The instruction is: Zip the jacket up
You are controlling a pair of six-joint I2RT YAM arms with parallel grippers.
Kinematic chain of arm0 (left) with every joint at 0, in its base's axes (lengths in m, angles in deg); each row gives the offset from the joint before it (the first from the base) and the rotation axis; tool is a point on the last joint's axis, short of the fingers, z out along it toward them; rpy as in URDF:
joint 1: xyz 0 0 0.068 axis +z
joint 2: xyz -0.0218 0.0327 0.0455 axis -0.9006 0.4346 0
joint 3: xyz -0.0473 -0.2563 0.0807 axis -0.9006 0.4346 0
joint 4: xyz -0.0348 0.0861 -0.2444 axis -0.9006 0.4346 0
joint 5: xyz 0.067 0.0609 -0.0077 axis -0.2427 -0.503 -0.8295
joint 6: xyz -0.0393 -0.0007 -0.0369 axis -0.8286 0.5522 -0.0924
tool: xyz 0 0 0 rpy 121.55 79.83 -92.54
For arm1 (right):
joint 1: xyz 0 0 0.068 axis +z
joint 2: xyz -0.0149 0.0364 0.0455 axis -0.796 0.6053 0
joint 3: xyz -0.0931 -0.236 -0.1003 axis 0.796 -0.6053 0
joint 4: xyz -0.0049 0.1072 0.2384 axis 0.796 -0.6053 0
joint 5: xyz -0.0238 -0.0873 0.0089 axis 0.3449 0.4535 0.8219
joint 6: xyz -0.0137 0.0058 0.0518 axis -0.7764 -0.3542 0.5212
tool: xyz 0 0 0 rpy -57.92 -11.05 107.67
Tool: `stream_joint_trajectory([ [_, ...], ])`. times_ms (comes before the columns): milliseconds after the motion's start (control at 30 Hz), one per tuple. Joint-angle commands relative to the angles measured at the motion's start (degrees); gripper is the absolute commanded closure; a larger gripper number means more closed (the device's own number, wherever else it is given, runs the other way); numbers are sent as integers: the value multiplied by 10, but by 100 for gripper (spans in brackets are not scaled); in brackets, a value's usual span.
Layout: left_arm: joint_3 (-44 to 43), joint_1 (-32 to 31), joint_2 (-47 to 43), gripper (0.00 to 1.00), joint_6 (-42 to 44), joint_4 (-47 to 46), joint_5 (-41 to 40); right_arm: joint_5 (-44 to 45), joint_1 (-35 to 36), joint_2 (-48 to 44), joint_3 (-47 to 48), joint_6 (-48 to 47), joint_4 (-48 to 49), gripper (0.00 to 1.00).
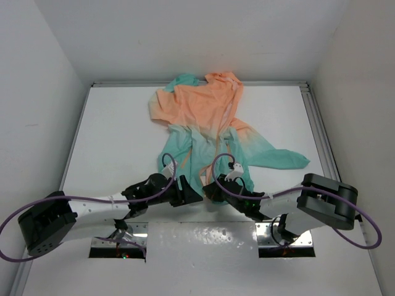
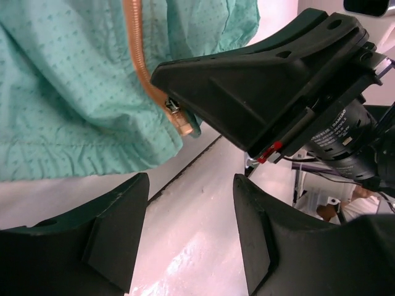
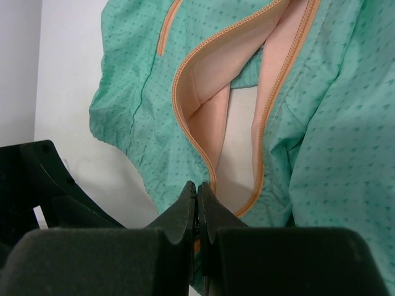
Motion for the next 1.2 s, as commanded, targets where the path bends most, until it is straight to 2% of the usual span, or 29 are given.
stream_joint_trajectory([
  [0, -15, -8, 24, 45, -14, -60, -9, 4, -2, -12, 6, -27, 17, 100],
  [167, -7, -8, 62, 48, -52, -106, -4, 9, -2, -34, -4, -61, 8, 100],
  [200, -4, -10, 70, 52, -67, -115, -6, 10, -1, -36, -3, -69, -2, 100],
  [433, 7, -12, 69, 53, -98, -127, -33, -12, -1, -56, 1, -113, -10, 100],
  [567, -4, -12, 73, 55, -95, -118, -34, -22, -1, -58, -14, -115, 15, 100],
  [600, -4, -12, 74, 59, -96, -118, -33, -24, -1, -61, -15, -116, 16, 100],
  [800, -4, -12, 84, 66, -93, -114, -25, -43, -1, -80, 2, -137, -8, 100],
  [1167, -19, -12, 115, 68, -88, -124, -18, -67, -1, -105, 3, -149, -34, 100],
])
